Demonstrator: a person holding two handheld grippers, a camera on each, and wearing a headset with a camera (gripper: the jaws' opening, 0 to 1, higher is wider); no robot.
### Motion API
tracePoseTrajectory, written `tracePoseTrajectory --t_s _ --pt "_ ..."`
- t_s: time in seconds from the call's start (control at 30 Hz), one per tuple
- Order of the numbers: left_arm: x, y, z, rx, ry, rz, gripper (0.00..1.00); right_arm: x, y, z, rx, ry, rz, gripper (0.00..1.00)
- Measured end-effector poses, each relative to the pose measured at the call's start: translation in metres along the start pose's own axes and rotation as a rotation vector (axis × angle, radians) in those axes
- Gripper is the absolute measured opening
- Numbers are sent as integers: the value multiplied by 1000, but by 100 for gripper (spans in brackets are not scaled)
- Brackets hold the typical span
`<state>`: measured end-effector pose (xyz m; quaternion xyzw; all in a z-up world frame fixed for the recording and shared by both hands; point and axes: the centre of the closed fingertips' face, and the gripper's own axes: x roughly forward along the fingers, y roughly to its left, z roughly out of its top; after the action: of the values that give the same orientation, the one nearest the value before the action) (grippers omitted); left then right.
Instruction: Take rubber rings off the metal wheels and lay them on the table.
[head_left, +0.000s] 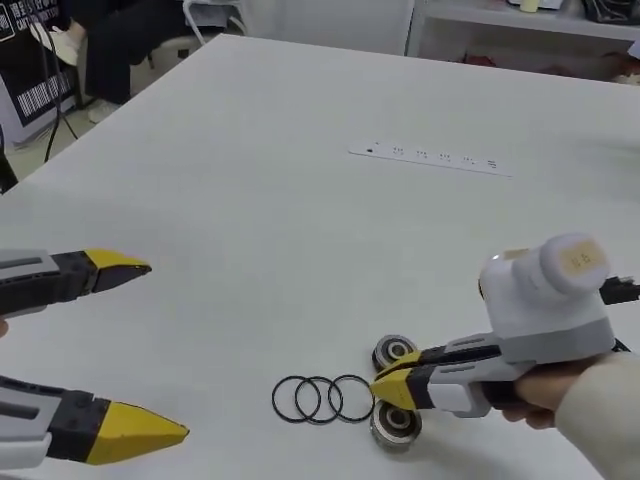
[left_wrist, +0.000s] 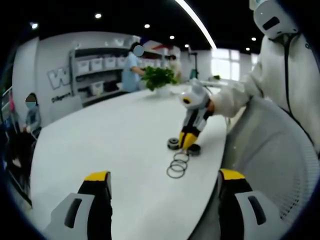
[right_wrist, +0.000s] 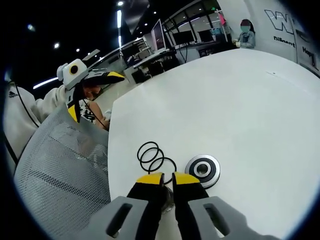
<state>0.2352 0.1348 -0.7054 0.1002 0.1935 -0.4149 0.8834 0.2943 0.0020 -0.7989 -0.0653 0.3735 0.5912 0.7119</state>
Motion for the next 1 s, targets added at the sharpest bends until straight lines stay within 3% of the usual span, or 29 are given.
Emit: tracePoseTrajectory --t_s 1.0 --pt "-1 2 9 25 3 -1 88 -28 -12 14 -10 -80 -40 10"
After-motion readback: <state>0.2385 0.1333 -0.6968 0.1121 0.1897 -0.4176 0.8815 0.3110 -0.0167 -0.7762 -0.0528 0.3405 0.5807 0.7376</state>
